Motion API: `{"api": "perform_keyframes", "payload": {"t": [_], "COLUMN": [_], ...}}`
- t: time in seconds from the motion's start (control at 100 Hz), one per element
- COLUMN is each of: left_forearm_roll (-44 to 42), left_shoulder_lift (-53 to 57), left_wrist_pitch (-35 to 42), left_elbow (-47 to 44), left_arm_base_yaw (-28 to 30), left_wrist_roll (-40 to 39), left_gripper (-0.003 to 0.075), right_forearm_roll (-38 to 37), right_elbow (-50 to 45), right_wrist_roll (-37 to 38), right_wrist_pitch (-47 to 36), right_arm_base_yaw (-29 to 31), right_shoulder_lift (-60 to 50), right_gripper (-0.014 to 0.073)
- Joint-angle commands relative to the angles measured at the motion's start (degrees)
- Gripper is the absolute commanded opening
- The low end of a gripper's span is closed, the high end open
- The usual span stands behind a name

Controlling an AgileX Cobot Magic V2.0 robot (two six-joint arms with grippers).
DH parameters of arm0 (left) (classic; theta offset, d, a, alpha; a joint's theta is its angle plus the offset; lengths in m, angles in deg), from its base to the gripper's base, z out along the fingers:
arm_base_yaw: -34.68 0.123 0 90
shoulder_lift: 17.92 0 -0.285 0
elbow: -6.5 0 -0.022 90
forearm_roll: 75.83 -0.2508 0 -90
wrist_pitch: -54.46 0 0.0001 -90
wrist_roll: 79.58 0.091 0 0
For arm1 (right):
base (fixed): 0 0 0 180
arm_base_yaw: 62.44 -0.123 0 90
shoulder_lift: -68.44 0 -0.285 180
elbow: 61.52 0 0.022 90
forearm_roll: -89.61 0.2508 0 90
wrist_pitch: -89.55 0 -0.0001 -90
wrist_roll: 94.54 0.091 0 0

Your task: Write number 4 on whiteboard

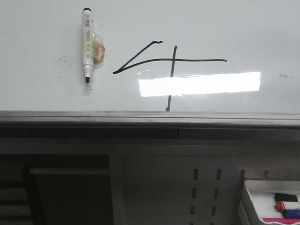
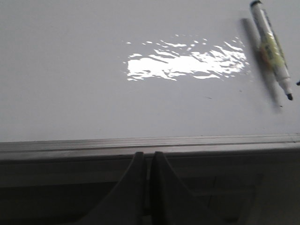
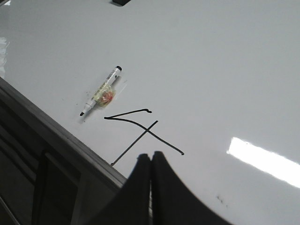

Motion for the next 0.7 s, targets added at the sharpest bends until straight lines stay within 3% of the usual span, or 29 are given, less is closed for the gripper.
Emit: {"api": "perform_keyframes", "payload": {"t": [0.0, 0.22, 0.69], "left_forearm_roll": [-2.59, -1.28, -0.34], "left_shoulder_lift": [2.07, 10.12, 9.78], "left_wrist_pitch": [-0.10, -13.76, -14.02], "left_elbow": [-1.95, -1.95, -1.95], "left_arm_base_yaw": [1.94, 3.24, 3.38], "left_wrist_roll": [-3.34, -3.66, -3.66], "left_gripper": [-0.0020, -0.0020, -0.0020], "right_forearm_roll": [0.12, 0.12, 0.12], "right_elbow": [1.34, 1.34, 1.34], "right_wrist_roll": [-0.20, -0.20, -0.20], "right_wrist_pitch": [-5.02, -5.02, -5.02], "right_arm_base_yaw": [0.30, 0.30, 0.30], "right_shoulder_lift": [-0.25, -0.25, -0.25], "right_gripper": [-0.0064, -0.0064, -0.0064]}}
